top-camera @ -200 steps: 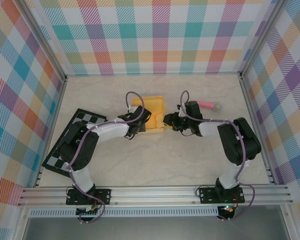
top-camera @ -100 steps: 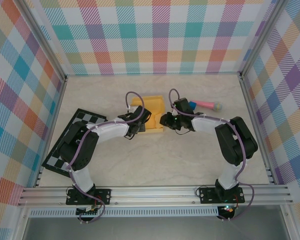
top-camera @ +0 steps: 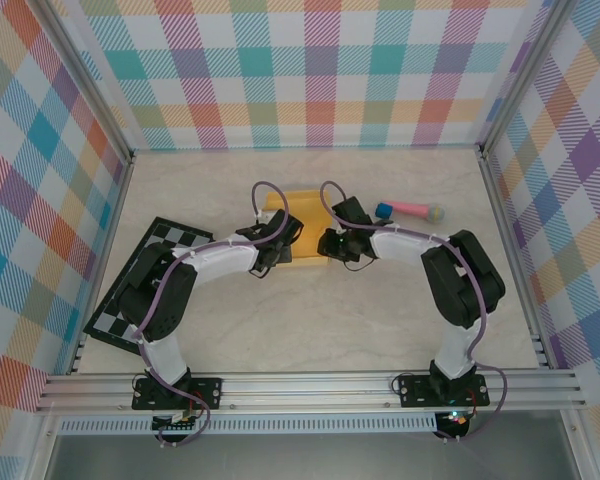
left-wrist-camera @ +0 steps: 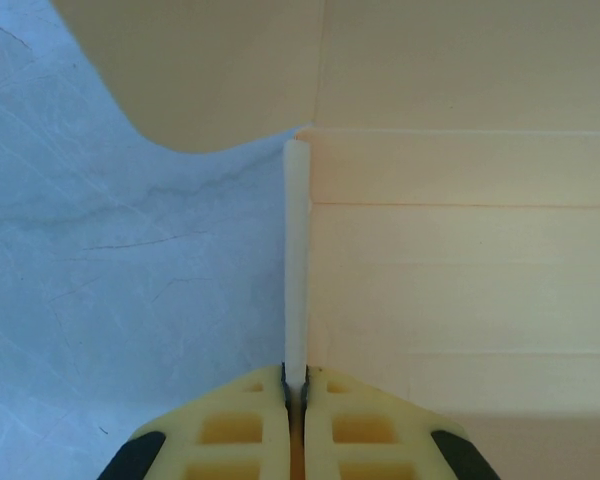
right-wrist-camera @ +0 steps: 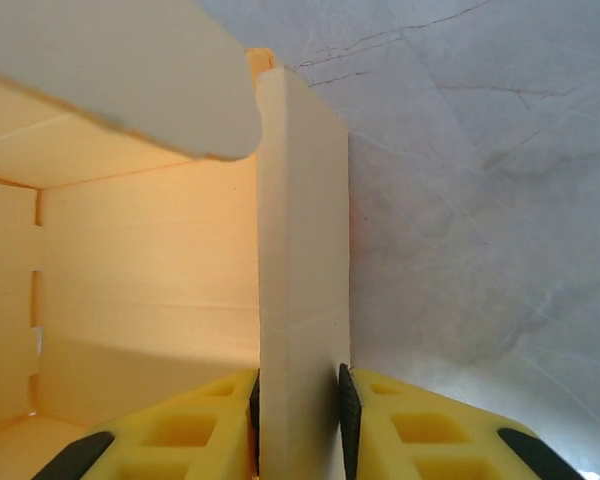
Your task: Fold the paper box
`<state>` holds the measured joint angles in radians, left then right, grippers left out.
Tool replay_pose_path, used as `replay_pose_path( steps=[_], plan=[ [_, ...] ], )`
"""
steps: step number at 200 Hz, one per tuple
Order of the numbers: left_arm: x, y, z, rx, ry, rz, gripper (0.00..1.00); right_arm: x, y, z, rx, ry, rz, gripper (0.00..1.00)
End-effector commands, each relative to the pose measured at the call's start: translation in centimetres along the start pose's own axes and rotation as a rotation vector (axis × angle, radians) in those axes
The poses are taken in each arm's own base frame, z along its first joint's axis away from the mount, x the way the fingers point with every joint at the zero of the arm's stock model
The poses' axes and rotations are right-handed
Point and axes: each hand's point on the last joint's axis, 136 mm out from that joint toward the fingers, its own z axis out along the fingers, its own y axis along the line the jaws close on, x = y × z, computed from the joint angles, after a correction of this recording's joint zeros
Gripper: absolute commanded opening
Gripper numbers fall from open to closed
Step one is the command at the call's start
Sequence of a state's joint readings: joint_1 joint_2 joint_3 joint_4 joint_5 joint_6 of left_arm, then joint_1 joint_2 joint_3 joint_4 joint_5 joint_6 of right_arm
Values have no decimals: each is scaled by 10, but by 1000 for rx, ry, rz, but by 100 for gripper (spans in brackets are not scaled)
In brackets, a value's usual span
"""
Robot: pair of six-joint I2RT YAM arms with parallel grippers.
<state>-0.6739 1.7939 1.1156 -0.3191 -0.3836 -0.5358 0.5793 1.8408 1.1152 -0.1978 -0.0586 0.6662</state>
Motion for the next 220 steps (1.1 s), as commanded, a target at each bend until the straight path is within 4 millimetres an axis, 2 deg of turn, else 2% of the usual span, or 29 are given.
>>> replay_pose_path(
  steps=[1,41,92,149,170,205,220],
  plan=[
    [5,-6,1,3,31,-4,4,5,-14,1,151,25,-42,28],
    [4,-10,-1,16,41,-21,4,12,-16,3,286,30,-83,26],
    [-4,-24,-9,69,56,-26,4,9,-19,4,379,27,-141,24],
    [-7,-27,-13,82,53,-13,4,13,-27,9,464,81,-175,25],
    [-10,-23,-15,53,52,19,7,11,-28,7,482,84,-184,25],
    [-11,-24,-16,51,54,24,7,10,-28,9,507,91,-208,22],
    [-11,-28,-16,67,61,8,7,11,-28,10,512,91,-223,17]
  ],
)
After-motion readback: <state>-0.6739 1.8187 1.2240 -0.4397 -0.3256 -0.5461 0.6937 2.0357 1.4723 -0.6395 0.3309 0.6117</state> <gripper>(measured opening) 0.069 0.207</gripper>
